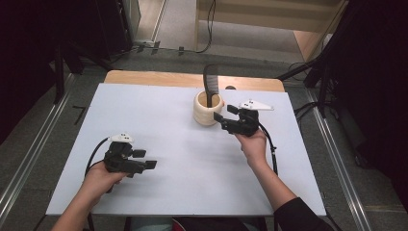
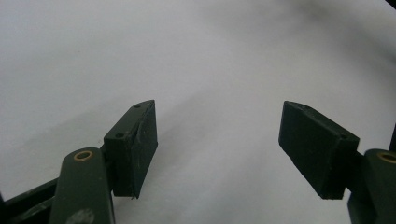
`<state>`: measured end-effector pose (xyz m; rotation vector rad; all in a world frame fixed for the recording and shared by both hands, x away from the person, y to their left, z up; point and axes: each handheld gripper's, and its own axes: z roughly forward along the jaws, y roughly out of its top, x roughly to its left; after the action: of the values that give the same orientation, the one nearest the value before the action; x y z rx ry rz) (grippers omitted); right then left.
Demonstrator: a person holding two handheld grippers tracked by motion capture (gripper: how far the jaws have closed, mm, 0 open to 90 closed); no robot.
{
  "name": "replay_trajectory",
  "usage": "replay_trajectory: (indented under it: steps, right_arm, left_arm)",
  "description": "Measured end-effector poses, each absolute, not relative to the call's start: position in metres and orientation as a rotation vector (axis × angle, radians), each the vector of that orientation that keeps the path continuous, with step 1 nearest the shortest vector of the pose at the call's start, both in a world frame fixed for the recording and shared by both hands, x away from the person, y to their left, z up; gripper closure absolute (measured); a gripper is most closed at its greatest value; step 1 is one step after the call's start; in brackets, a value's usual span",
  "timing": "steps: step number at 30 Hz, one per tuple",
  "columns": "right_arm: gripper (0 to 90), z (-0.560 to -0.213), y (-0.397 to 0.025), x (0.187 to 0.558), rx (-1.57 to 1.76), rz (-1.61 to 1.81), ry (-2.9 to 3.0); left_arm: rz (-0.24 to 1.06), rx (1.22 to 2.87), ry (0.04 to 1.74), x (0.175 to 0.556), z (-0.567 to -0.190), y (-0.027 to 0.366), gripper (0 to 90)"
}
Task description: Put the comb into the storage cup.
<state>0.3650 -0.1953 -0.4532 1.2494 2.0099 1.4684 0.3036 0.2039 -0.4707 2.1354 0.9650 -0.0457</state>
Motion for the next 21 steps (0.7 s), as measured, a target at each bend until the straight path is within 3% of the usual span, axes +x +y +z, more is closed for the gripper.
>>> replay_trajectory:
  steps: [21]
  right_arm:
    - [26.5, -0.454, -0.199, 0.341, 1.202, 1.499, 2.039]
  left_arm:
    - [-0.047, 2.129, 0.961, 0.303, -0.470, 0.204, 28.9]
